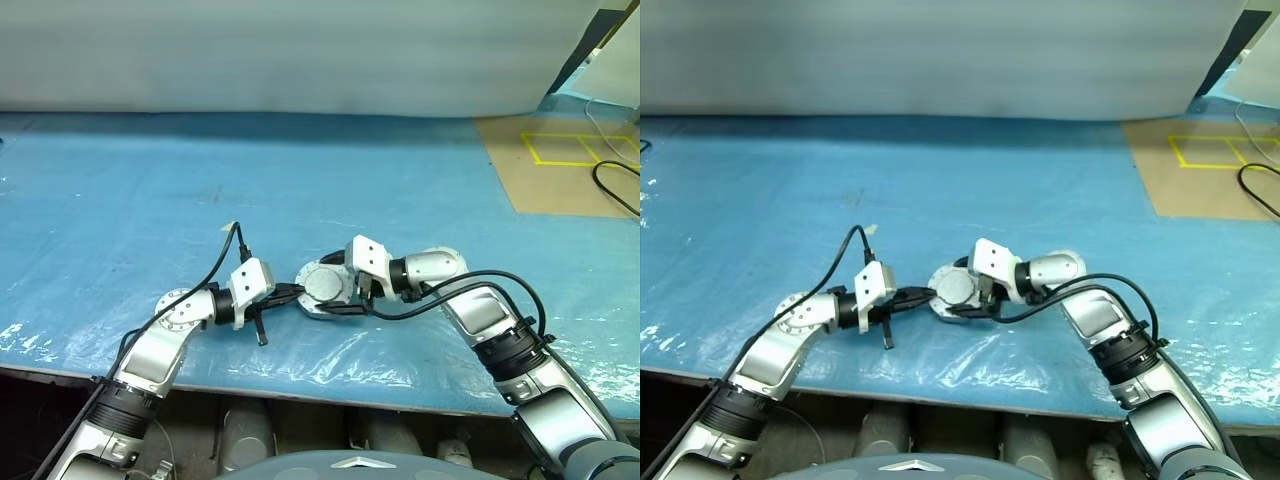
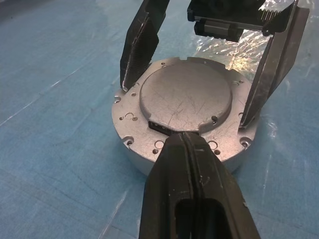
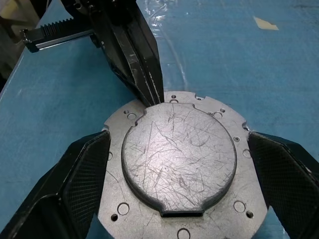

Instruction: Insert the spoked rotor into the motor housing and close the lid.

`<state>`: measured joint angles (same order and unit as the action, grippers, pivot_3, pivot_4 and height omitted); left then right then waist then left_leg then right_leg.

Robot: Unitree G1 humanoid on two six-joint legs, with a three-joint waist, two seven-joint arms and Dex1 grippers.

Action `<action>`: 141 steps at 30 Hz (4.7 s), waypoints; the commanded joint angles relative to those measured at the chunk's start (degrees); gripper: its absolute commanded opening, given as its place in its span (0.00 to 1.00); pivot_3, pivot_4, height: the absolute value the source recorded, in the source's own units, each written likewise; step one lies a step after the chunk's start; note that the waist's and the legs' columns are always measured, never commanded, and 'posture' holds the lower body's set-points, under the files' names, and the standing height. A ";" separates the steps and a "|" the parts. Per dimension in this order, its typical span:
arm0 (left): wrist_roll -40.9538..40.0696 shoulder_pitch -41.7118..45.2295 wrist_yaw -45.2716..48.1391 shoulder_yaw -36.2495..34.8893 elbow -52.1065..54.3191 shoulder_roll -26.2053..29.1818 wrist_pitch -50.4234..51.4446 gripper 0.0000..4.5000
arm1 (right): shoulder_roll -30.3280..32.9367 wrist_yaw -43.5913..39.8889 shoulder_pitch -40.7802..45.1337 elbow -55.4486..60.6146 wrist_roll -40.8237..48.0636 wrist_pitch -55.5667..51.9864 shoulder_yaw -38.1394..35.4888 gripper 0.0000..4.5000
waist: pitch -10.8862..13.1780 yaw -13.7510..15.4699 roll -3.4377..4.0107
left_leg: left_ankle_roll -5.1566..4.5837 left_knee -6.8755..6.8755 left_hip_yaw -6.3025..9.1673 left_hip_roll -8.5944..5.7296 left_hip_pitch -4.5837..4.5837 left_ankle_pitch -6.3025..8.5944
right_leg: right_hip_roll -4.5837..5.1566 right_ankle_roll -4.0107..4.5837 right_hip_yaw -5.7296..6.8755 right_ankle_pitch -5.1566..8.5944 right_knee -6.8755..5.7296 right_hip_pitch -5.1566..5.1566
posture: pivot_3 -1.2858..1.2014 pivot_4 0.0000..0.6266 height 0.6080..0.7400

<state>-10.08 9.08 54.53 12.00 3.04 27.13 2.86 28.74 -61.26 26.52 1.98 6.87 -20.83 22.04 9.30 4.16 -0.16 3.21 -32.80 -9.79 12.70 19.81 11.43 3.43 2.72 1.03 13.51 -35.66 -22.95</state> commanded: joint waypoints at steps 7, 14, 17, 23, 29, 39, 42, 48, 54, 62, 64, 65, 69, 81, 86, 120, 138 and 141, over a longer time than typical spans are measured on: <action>0.52 0.19 0.72 1.44 -0.38 -0.03 0.11 0.00 | 2.43 -2.24 4.20 7.77 16.88 -22.81 -12.20 1.00 | 0.00 0.08 0.01 | 0.00 0.03 0.01 0.02 0.12 -0.01 | -0.02 0.00 0.01 0.00 0.03 -0.13 | 0.52 0.24 1.00; 0.64 -0.22 1.23 1.98 -0.06 0.21 -0.19 0.00 | 4.25 2.52 3.78 -0.75 27.29 -44.27 -23.12 1.00 | 0.00 0.53 0.01 | 0.13 0.08 0.01 0.01 0.17 -0.08 | -0.02 0.01 0.02 0.00 0.14 -0.14 | 0.52 0.24 1.00; 0.90 -0.05 1.47 2.33 -0.30 0.39 -0.81 0.00 | 4.53 4.73 0.96 -3.15 27.67 -48.44 -23.36 1.00 | 0.00 0.95 0.02 | 0.14 0.24 0.00 0.01 0.18 -0.08 | -0.05 0.01 0.03 0.01 0.26 -0.16 | 0.52 0.24 1.00; 0.51 0.10 1.36 2.02 -0.06 0.22 -0.49 0.00 | 2.92 6.76 -1.91 -3.29 31.38 -55.97 -23.90 1.00 | 0.00 1.26 0.21 | 0.15 0.30 -0.05 0.02 0.20 -0.09 | -0.06 0.01 0.03 0.01 0.28 -0.26 | 0.52 0.24 1.00; 0.38 -0.15 1.18 1.62 -0.14 0.42 -0.51 0.00 | -0.02 8.65 -2.04 -3.22 33.07 -57.69 -22.89 1.00 | 0.00 1.27 0.21 | 0.16 0.31 -0.05 0.02 0.20 -0.09 | -0.05 0.01 0.03 0.01 0.28 -0.26 | 0.52 0.24 1.00; 0.62 0.00 1.14 1.62 -0.38 0.56 -0.77 0.00 | -7.48 14.11 -0.15 -4.47 34.44 -56.05 -26.33 1.00 | 0.00 1.19 0.21 | 0.17 0.35 -0.06 0.02 0.19 -0.09 | -0.04 0.00 0.03 0.01 0.30 -0.27 | 0.52 0.24 1.00; 0.70 -0.03 1.20 1.69 -0.52 0.57 -1.00 0.00 | -8.06 15.17 -0.43 -4.22 35.22 -56.69 -28.02 0.91 | 0.01 1.21 0.22 | 0.17 0.37 -0.06 0.02 0.20 -0.09 | -0.05 0.00 0.03 0.01 0.30 -0.29 | 0.52 0.24 1.00; 1.14 0.45 1.58 1.88 -1.53 0.70 -1.75 0.00 | -7.08 15.42 -2.19 -3.48 35.69 -56.55 -28.56 0.49 | 0.01 1.30 0.22 | 0.18 0.47 -0.07 0.00 0.26 -0.09 | -0.04 -0.01 0.04 0.01 0.47 -0.31 | 0.52 0.24 1.00; 1.30 1.26 1.98 2.15 -2.52 0.59 -2.39 0.00 | -7.16 15.69 -3.18 -1.67 37.12 -56.37 -27.96 0.36 | 0.00 1.38 0.23 | 0.18 0.48 -0.09 0.00 0.21 -0.09 | -0.02 -0.01 0.05 0.00 0.48 -0.27 | 0.52 0.24 1.00; 0.96 1.45 2.07 1.72 -2.80 0.29 -2.59 0.00 | -8.40 17.82 -4.94 0.26 37.66 -56.47 -27.70 0.36 | 0.00 1.35 0.23 | 0.18 0.49 -0.09 0.00 0.21 -0.09 | -0.02 -0.01 0.05 0.00 0.49 -0.27 | 0.52 0.24 1.00; -0.16 1.43 2.02 1.10 -2.48 -0.01 -1.79 0.00 | -8.52 18.15 -5.05 -0.18 37.82 -56.53 -28.27 0.36 | 0.00 1.32 0.23 | 0.18 0.49 -0.09 0.00 0.19 -0.09 | -0.02 -0.02 0.04 0.00 0.49 -0.26 | 0.52 0.24 1.00; -0.64 1.34 2.06 0.88 -2.23 -0.07 -1.45 0.00 | -8.48 18.16 -5.02 -0.31 37.91 -56.53 -28.45 0.36 | 0.00 1.31 0.23 | 0.17 0.50 -0.08 0.00 0.18 -0.09 | -0.02 -0.02 0.05 0.01 0.49 -0.26 | 0.52 0.24 1.00; -0.59 1.08 1.95 0.78 -2.15 0.04 -1.81 0.00 | -8.62 17.97 -4.51 -0.40 38.08 -56.31 -28.40 0.36 | 0.00 1.31 0.23 | 0.18 0.50 -0.09 0.00 0.19 -0.09 | -0.02 -0.02 0.05 0.01 0.49 -0.26 | 0.52 0.24 1.00; -0.06 0.83 1.39 0.81 -1.87 -0.34 -1.99 0.00 | -12.56 19.89 -2.15 -1.93 39.41 -57.26 -30.87 0.36 | 0.01 1.13 0.24 | 0.18 0.53 -0.09 0.01 0.20 -0.09 | -0.04 -0.02 0.05 0.00 0.50 -0.29 | 0.52 0.24 1.00; 0.29 1.34 1.35 0.70 -2.48 -0.60 -2.46 0.00 | -13.91 20.35 -1.97 -1.04 40.42 -58.21 -31.95 0.36 | 0.01 1.27 0.25 | 0.19 0.59 -0.09 0.01 0.27 -0.10 | -0.04 -0.02 0.07 0.00 0.59 -0.34 | 0.52 0.24 1.00; -44.30 -5.68 -6.99 -27.38 19.77 6.02 34.47 0.00 | -17.59 25.70 -1.33 -4.92 40.48 -54.90 -33.80 0.26 | 0.10 -0.07 0.31 | 0.35 0.56 -0.03 0.05 0.69 -0.03 | -0.15 -0.03 0.18 -0.02 0.65 -0.71 | 0.52 0.24 1.00; -68.41 -4.32 -21.16 -34.15 7.41 -6.79 46.28 0.55 | -26.39 37.77 11.10 -5.10 55.29 -61.16 -48.27 0.26 | 0.11 0.16 0.26 | 0.40 0.58 0.02 0.02 0.88 -0.02 | -0.16 -0.26 0.21 -0.17 0.52 -0.86 | 0.52 0.24 1.00; -72.43 -4.33 -21.76 -33.15 7.52 -7.68 48.56 0.77 | -26.92 39.35 12.27 -5.21 57.13 -61.54 -48.98 0.26 | 0.11 0.21 0.25 | 0.40 0.57 0.02 0.03 0.87 -0.02 | -0.17 -0.26 0.21 -0.17 0.50 -0.87 | 0.52 0.24 1.00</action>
<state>-79.30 4.32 32.84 -20.73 9.61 19.60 50.41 2.48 -21.72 36.42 -5.62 59.19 -82.37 -25.02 9.41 4.37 0.09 3.62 -32.23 -9.76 12.73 20.66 11.41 3.26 2.45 1.23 13.34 -35.16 -23.82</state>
